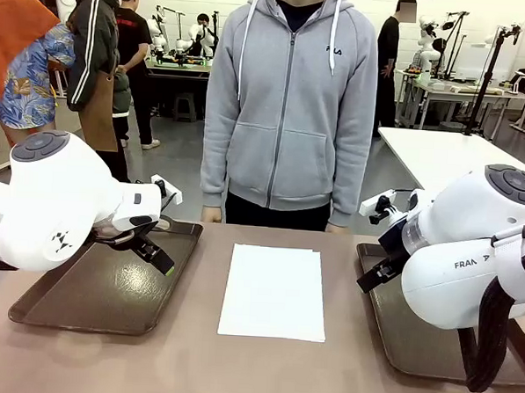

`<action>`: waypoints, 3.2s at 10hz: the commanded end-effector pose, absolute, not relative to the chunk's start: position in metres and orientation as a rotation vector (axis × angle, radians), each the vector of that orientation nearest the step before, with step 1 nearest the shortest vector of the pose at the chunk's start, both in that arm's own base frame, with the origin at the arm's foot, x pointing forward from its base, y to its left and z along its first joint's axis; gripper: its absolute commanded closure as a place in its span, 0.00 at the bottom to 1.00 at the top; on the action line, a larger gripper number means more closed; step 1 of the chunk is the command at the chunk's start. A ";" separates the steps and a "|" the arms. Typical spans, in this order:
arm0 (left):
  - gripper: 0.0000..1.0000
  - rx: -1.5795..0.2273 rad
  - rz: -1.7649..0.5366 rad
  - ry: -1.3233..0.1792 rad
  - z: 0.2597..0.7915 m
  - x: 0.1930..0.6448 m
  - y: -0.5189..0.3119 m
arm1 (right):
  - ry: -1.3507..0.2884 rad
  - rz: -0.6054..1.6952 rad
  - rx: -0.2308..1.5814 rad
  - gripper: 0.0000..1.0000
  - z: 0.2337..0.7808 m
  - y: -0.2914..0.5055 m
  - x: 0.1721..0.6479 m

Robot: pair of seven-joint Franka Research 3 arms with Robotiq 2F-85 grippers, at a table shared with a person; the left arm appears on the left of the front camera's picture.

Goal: Sort the A4 documents.
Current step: Receive the A4 Paper.

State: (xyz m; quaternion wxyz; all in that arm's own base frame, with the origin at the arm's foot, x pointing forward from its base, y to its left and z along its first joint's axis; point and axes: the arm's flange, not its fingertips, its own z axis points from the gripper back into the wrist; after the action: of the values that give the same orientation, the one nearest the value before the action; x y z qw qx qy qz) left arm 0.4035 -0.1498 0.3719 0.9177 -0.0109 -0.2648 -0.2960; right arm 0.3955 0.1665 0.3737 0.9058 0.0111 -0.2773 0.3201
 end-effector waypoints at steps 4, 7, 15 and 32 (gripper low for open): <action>0.00 -0.022 -0.609 -0.545 0.372 0.403 -0.150 | -0.573 0.661 0.023 0.00 0.374 0.166 0.396; 0.00 -0.022 -0.609 -0.545 0.372 0.403 -0.150 | -0.573 0.661 0.023 0.00 0.374 0.166 0.396; 0.00 -0.147 -0.476 -0.580 0.439 0.352 -0.081 | -0.609 0.589 0.107 0.00 0.433 0.069 0.357; 0.00 -0.455 -0.553 -0.707 0.482 0.282 0.033 | -0.801 0.562 0.468 0.00 0.487 -0.042 0.287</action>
State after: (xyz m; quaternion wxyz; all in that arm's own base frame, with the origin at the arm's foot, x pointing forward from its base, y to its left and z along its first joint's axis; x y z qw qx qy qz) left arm 0.3206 0.0460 0.5330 0.8849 -0.2047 -0.3326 -0.2538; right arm 0.3212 -0.0550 0.5394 0.8617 0.2077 -0.3810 0.2628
